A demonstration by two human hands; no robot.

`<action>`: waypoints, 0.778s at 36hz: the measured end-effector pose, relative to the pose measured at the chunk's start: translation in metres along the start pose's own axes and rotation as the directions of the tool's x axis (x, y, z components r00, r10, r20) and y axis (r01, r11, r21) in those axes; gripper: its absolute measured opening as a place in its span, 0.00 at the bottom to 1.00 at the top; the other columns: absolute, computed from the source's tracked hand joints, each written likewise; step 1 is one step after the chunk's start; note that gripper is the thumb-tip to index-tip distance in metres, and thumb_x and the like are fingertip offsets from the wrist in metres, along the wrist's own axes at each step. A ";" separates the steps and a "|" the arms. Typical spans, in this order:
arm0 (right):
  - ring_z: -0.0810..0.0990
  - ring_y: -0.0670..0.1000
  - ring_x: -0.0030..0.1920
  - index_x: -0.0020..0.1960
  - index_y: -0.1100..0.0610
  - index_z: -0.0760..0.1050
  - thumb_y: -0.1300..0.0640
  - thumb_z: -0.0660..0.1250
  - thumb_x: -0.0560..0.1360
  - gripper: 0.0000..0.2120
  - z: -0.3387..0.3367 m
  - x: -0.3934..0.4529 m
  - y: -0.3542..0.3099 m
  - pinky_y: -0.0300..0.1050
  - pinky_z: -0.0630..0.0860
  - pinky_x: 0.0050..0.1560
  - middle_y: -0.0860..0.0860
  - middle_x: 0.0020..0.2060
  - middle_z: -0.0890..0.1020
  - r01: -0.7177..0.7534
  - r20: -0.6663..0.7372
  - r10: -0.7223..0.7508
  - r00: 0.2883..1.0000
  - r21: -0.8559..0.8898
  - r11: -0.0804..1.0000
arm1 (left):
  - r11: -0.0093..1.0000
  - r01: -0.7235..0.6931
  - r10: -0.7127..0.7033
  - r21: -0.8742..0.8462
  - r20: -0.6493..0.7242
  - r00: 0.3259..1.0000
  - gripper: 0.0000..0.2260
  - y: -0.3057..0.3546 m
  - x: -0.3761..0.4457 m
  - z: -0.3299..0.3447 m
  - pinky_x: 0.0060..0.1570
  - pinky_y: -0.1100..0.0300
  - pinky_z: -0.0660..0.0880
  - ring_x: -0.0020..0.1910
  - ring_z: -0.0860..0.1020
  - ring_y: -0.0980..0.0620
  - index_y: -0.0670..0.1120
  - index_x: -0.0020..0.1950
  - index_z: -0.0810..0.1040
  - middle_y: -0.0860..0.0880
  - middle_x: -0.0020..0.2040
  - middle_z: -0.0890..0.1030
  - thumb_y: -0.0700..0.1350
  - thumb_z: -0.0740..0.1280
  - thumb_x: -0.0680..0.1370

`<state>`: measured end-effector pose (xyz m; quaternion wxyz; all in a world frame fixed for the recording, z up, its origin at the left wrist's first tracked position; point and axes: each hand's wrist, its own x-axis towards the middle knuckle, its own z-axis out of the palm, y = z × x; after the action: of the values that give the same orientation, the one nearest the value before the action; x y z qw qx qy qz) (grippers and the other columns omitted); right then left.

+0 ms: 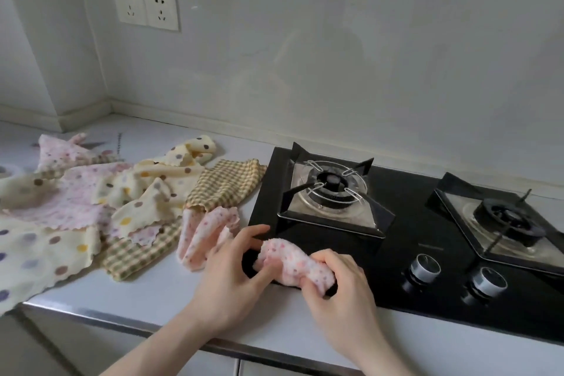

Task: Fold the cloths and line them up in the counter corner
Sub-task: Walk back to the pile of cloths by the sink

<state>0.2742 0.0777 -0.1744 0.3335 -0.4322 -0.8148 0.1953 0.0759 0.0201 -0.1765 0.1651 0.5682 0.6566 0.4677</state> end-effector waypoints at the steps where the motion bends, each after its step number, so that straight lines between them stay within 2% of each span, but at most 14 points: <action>1: 0.76 0.43 0.51 0.46 0.41 0.76 0.52 0.72 0.70 0.09 -0.001 0.003 0.000 0.39 0.72 0.52 0.35 0.46 0.78 -0.025 0.013 0.025 1.000 0.010 1.000 | 1.000 0.003 -0.003 0.020 0.006 1.000 0.21 0.001 0.002 -0.001 0.54 0.63 0.74 0.54 0.78 0.62 0.63 0.66 0.74 0.64 0.49 0.81 0.54 0.74 0.74; 3: 0.76 0.41 0.53 0.48 0.40 0.76 0.51 0.73 0.70 0.10 -0.006 0.006 -0.002 0.36 0.71 0.51 0.33 0.50 0.77 -0.097 0.055 0.096 0.994 0.015 0.995 | 0.999 0.028 -0.029 0.046 0.029 0.999 0.17 0.005 0.005 -0.004 0.54 0.60 0.74 0.53 0.78 0.62 0.61 0.63 0.78 0.64 0.49 0.81 0.56 0.72 0.74; 5: 0.77 0.41 0.52 0.47 0.40 0.76 0.51 0.72 0.69 0.10 -0.010 0.005 -0.003 0.35 0.72 0.49 0.36 0.49 0.78 -0.179 0.107 0.175 0.979 0.026 0.984 | 0.997 0.069 -0.073 0.046 0.094 0.993 0.12 0.011 0.005 -0.006 0.54 0.57 0.76 0.52 0.78 0.62 0.59 0.56 0.81 0.64 0.49 0.81 0.57 0.71 0.74; 8: 0.79 0.43 0.49 0.45 0.42 0.78 0.54 0.74 0.70 0.08 -0.027 0.011 -0.027 0.38 0.73 0.45 0.42 0.43 0.80 -0.356 0.228 0.327 0.917 0.098 0.930 | 0.968 0.244 -0.227 -0.054 0.214 0.950 0.07 0.032 0.009 -0.021 0.51 0.53 0.77 0.49 0.79 0.59 0.56 0.47 0.83 0.59 0.46 0.82 0.56 0.73 0.73; 11: 0.81 0.47 0.45 0.45 0.48 0.80 0.56 0.75 0.70 0.07 -0.057 0.027 -0.067 0.40 0.76 0.42 0.47 0.40 0.83 -0.535 0.384 0.453 0.805 0.138 0.833 | 0.934 0.337 -0.298 -0.117 0.261 0.918 0.02 0.068 0.005 -0.040 0.47 0.66 0.74 0.48 0.78 0.60 0.54 0.46 0.82 0.56 0.44 0.82 0.49 0.74 0.76; 12: 0.82 0.47 0.45 0.46 0.49 0.81 0.55 0.76 0.69 0.07 -0.070 0.030 -0.080 0.40 0.76 0.42 0.47 0.40 0.84 -0.564 0.423 0.468 0.776 0.135 0.814 | 0.914 0.378 -0.332 -0.150 0.262 0.906 0.03 0.084 0.001 -0.049 0.45 0.67 0.73 0.47 0.78 0.61 0.52 0.47 0.81 0.55 0.44 0.82 0.47 0.73 0.77; 15: 0.81 0.42 0.42 0.46 0.48 0.80 0.50 0.78 0.69 0.09 -0.114 0.029 -0.118 0.35 0.74 0.39 0.45 0.39 0.84 -0.555 0.497 0.424 0.757 0.147 0.818 | 0.867 0.446 -0.394 -0.221 0.242 0.887 0.04 0.125 -0.012 -0.079 0.45 0.62 0.75 0.44 0.79 0.58 0.48 0.47 0.78 0.52 0.43 0.82 0.42 0.71 0.78; 19: 0.80 0.43 0.40 0.46 0.49 0.80 0.45 0.75 0.73 0.09 -0.179 0.010 -0.154 0.37 0.74 0.42 0.47 0.39 0.83 -0.545 0.532 0.386 0.753 0.178 0.819 | 0.847 0.460 -0.395 -0.268 0.263 0.880 0.09 0.184 -0.029 -0.110 0.36 0.61 0.69 0.33 0.72 0.58 0.46 0.40 0.74 0.56 0.32 0.75 0.41 0.71 0.78; 21: 0.79 0.45 0.38 0.45 0.51 0.81 0.43 0.75 0.73 0.12 -0.206 0.000 -0.164 0.39 0.73 0.42 0.51 0.38 0.83 -0.550 0.513 0.387 0.767 0.214 0.807 | 0.839 0.466 -0.385 -0.282 0.298 0.873 0.09 0.210 -0.033 -0.116 0.36 0.53 0.72 0.33 0.75 0.55 0.44 0.41 0.75 0.50 0.32 0.78 0.43 0.72 0.78; 23: 0.79 0.44 0.37 0.45 0.53 0.81 0.45 0.75 0.74 0.11 -0.231 -0.008 -0.170 0.38 0.73 0.41 0.50 0.37 0.82 -0.549 0.478 0.394 0.785 0.244 0.799 | 0.841 0.461 -0.362 -0.284 0.337 0.869 0.09 0.233 -0.032 -0.117 0.43 0.44 0.77 0.37 0.80 0.47 0.44 0.44 0.77 0.45 0.37 0.82 0.47 0.72 0.79; 25: 0.80 0.42 0.38 0.46 0.52 0.81 0.50 0.75 0.75 0.07 -0.253 -0.017 -0.171 0.37 0.73 0.41 0.47 0.36 0.82 -0.557 0.443 0.414 0.795 0.265 0.787 | 0.854 0.446 -0.337 -0.269 0.367 0.867 0.09 0.253 -0.030 -0.111 0.48 0.43 0.77 0.42 0.81 0.42 0.45 0.46 0.78 0.45 0.39 0.83 0.49 0.71 0.79; 28: 0.82 0.45 0.40 0.49 0.51 0.81 0.52 0.74 0.76 0.05 -0.288 -0.025 -0.165 0.38 0.75 0.42 0.48 0.40 0.85 -0.563 0.381 0.442 0.812 0.309 0.767 | 0.887 0.391 -0.277 -0.248 0.393 0.877 0.07 0.288 -0.021 -0.095 0.47 0.47 0.79 0.42 0.81 0.45 0.47 0.47 0.78 0.48 0.40 0.84 0.49 0.69 0.80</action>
<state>0.3950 -0.0251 0.1179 0.2294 -0.5240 -0.6472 0.5039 0.1812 -0.0631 0.0960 0.4469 0.4836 0.6217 0.4242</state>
